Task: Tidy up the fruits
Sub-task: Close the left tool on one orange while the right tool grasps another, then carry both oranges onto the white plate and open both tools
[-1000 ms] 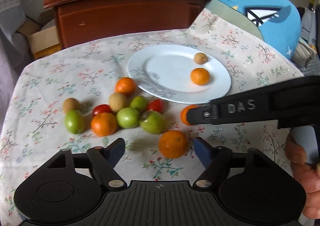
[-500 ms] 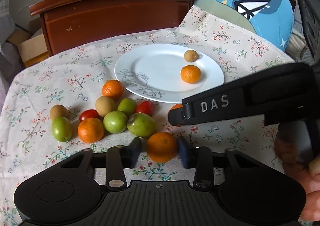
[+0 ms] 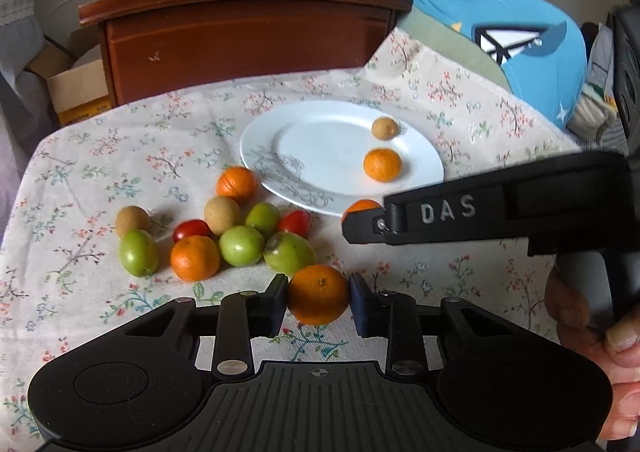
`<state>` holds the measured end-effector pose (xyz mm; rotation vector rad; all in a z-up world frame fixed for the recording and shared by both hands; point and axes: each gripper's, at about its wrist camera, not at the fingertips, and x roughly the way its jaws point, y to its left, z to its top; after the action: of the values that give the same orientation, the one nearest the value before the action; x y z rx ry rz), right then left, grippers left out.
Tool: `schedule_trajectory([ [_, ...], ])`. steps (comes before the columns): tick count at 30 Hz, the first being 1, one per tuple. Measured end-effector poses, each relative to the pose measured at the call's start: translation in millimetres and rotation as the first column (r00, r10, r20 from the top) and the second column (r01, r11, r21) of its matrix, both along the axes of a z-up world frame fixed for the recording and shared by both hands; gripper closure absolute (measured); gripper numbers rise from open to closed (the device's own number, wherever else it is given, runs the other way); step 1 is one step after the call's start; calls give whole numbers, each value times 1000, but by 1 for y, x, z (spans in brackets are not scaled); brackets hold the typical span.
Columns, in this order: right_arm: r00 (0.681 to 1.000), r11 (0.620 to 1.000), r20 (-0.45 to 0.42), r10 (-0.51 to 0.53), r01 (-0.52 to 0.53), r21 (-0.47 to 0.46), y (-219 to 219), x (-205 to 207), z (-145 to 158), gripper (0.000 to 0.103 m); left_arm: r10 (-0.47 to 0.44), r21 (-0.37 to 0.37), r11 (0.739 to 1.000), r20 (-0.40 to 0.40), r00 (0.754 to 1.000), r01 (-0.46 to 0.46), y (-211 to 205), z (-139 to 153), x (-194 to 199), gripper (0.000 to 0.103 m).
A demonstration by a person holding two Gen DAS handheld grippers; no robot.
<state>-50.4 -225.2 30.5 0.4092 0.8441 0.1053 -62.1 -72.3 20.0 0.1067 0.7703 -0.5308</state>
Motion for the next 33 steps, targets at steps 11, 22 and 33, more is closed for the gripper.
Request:
schedule_trajectory([
  [11,996,1000,84,-18,17,15,-14,-7,41,76,33,-65,997,33,999,-31,13,37,13,73],
  [22,993,997,110,-45,38,61,-39,19,65,76,-22,-64,998,20,1000,23,7,59,57,73],
  [33,993,993,61,-97,92,72,-60,57,38,76,-43,-38,998,-13,999,43,-13,45,103,73],
])
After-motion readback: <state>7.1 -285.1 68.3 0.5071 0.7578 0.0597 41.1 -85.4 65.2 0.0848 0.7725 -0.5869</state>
